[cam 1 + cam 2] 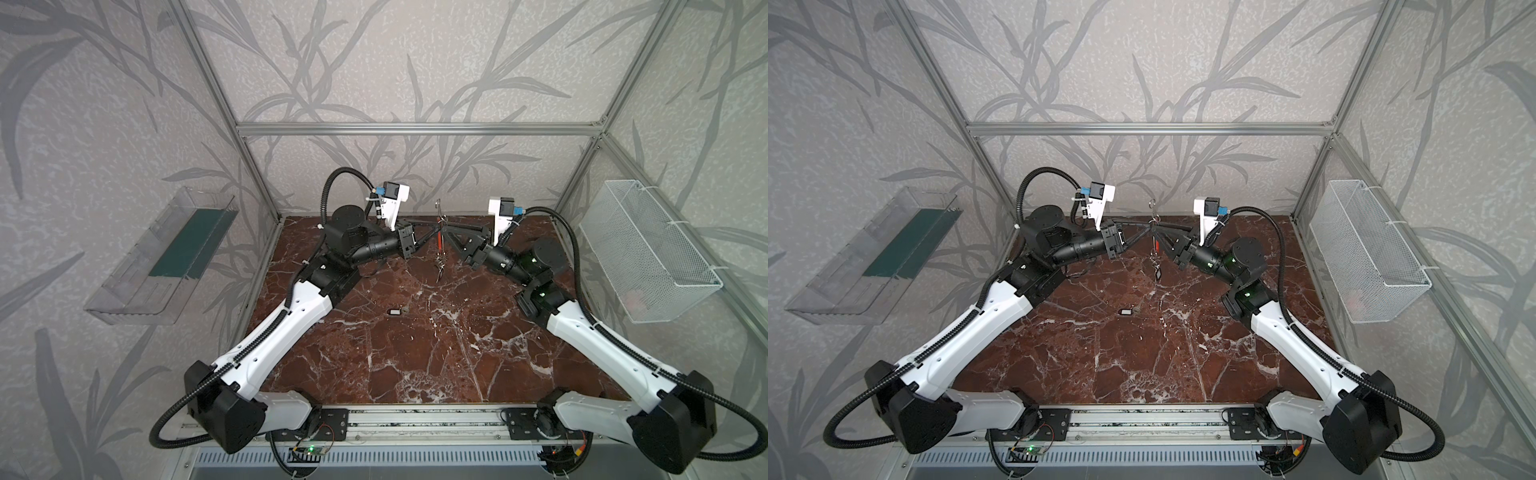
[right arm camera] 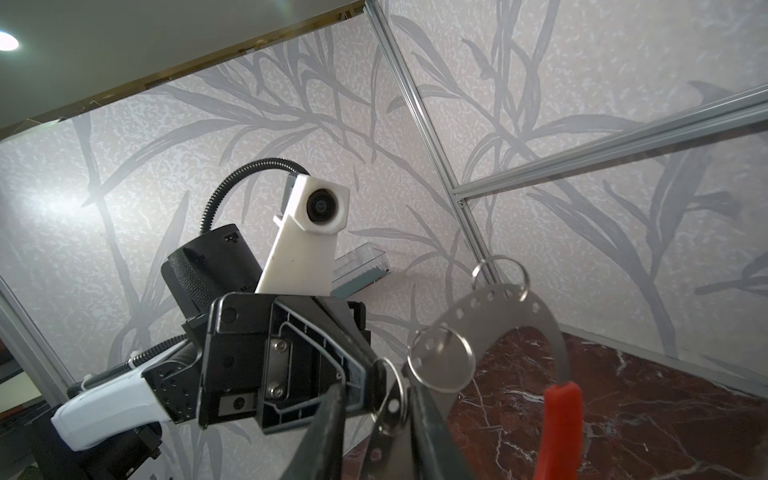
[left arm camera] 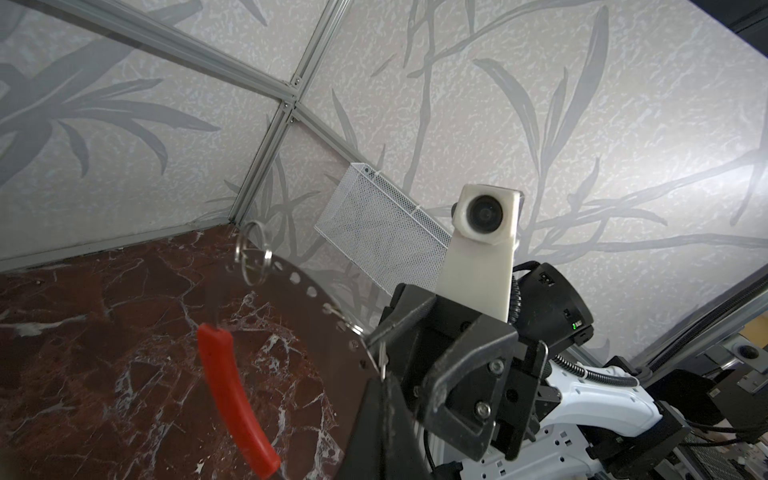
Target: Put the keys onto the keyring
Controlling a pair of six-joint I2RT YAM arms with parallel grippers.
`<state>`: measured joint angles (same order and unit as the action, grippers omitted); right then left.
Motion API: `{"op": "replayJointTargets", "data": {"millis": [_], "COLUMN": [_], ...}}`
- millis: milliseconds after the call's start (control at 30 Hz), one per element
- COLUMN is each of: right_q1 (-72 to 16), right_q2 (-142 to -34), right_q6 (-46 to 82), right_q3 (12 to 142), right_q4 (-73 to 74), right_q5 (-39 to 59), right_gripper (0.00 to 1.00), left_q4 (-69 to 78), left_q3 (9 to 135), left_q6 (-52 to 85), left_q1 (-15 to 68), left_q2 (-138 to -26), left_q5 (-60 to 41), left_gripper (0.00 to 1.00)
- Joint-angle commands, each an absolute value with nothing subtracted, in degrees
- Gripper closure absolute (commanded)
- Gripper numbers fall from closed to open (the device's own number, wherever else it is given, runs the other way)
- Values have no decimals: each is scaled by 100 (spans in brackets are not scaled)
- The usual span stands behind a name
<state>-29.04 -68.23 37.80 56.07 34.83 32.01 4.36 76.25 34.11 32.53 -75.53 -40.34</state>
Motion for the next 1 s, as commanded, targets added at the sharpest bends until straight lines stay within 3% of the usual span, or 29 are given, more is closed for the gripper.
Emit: {"op": "replayJointTargets", "data": {"millis": [0,300,467,967], "right_q1": [-2670,-2355,-2363,-2848], "right_q2": [-6504,-6401,-6620,-7309], "right_q6": [3485,2175,1586,790], "right_q3": [5664,6594,7076,7698], "right_q4": [2751,135,-621,-1324], "right_q5": [3409,4304,5019,5406], "right_gripper": [71,68,68,77], "left_q4": [-517,-2491,-3313,-3632], "left_q3": [8012,8598,8887,9054], "left_q6": [2532,594,-134,-205], "left_q1": [3260,3256,3254,3256], "left_q2": [-7393,-7429,-7552,-7664], "left_q5": [-4082,-4091,-4106,-4473], "left_gripper": [100,100,100,100]}}
